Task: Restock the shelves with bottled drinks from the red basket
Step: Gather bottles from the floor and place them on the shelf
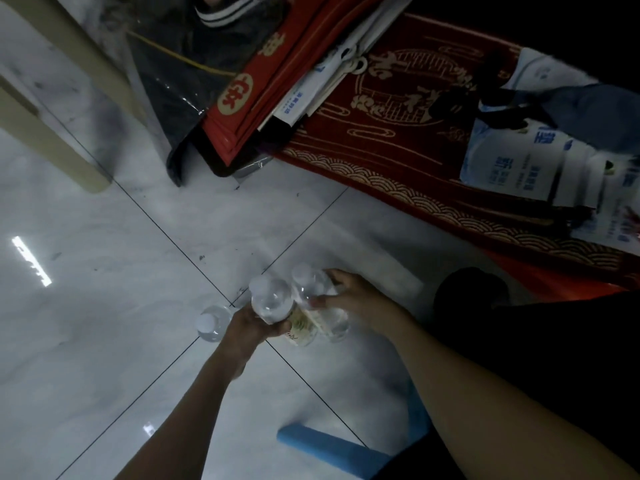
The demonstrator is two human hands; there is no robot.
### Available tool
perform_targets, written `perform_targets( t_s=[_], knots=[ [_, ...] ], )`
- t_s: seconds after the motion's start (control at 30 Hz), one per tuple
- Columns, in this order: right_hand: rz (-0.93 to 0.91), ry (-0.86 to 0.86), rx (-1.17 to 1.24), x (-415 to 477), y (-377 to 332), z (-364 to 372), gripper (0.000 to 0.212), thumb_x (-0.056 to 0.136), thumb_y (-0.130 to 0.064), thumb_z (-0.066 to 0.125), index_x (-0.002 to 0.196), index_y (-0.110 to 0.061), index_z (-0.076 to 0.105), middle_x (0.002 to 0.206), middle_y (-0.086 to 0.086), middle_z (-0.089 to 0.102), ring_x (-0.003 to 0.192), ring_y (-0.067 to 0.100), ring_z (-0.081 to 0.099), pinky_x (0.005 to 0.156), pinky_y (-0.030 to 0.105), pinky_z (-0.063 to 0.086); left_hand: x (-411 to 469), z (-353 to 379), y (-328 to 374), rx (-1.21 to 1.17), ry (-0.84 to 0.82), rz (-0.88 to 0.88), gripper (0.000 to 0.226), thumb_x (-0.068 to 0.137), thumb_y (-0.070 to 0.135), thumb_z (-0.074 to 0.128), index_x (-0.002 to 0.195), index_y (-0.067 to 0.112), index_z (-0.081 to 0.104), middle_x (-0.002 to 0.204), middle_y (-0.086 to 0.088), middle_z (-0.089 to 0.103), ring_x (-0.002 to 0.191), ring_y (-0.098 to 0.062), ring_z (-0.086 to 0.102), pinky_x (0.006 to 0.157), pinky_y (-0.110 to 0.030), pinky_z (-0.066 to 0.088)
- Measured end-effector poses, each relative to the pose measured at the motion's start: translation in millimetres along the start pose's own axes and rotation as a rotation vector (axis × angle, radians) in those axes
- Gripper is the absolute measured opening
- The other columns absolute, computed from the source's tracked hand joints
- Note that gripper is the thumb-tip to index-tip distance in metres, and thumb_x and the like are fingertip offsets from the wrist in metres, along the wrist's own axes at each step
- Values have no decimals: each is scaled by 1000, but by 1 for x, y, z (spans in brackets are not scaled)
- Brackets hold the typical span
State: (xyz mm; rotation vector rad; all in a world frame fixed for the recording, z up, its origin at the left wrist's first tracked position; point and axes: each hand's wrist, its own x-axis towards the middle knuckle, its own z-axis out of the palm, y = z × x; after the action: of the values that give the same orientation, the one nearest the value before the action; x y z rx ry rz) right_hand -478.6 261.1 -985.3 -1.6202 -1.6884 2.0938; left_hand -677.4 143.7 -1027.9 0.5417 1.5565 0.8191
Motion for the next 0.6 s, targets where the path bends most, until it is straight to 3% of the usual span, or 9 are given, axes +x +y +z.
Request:
perform_targets(
  t_s=[0.1, 0.2, 0.3, 0.33, 0.4, 0.5, 0.6],
  knots=[
    [-79, 48, 110, -11, -24, -2, 69, 74, -55, 73, 136, -28, 57, 132, -8, 64, 123, 11, 58, 110, 41, 43, -12, -1, 25, -39, 5, 47, 71, 50, 40, 86, 115, 18, 68, 110, -3, 75, 110, -22, 66, 100, -48, 48],
    [-87, 136, 206, -23, -40, -1, 70, 80, -78, 51, 135, -36, 55, 138, -12, 57, 127, 13, 53, 111, 47, 40, -27, 12, 49, -116, 25, 111, 87, 41, 60, 90, 115, 17, 69, 111, -9, 74, 112, -33, 64, 98, -61, 48],
    [-83, 244, 288, -39, -62, -10, 60, 93, -71, 26, 131, -30, 50, 133, -6, 51, 123, 17, 51, 110, 48, 41, -44, 33, 82, -239, 34, 237, 85, 48, 64, 87, 113, 13, 68, 111, -16, 72, 109, -39, 66, 91, -61, 52],
    [-86, 271, 314, -48, -70, -15, 62, 95, -69, 24, 137, -28, 45, 135, -2, 50, 124, 19, 51, 109, 47, 41, -51, 41, 96, -265, 26, 289, 82, 53, 65, 84, 115, 13, 67, 113, -17, 72, 109, -39, 66, 90, -59, 52],
    [-166, 324, 393, -65, -86, -22, 70, 90, -72, 32, 143, -28, 38, 139, 0, 50, 124, 21, 52, 104, 43, 45, -65, 56, 126, -304, 5, 383, 82, 65, 65, 77, 126, 13, 61, 120, -17, 69, 112, -37, 66, 92, -55, 52],
    [-299, 352, 493, -98, -104, -34, 92, 63, -88, 57, 140, -39, 42, 140, -7, 55, 123, 16, 57, 100, 40, 49, -89, 74, 171, -309, -14, 497, 75, 84, 64, 59, 140, 16, 49, 129, -13, 66, 117, -31, 64, 91, -49, 55],
    [-433, 428, 467, -149, -125, -56, 72, 70, -82, 53, 126, -37, 51, 117, -14, 65, 102, 3, 64, 85, 29, 52, -113, 93, 210, -371, -93, 517, 58, 92, 58, 35, 132, 21, 58, 122, -4, 71, 115, -21, 66, 85, -35, 58]
  ],
)
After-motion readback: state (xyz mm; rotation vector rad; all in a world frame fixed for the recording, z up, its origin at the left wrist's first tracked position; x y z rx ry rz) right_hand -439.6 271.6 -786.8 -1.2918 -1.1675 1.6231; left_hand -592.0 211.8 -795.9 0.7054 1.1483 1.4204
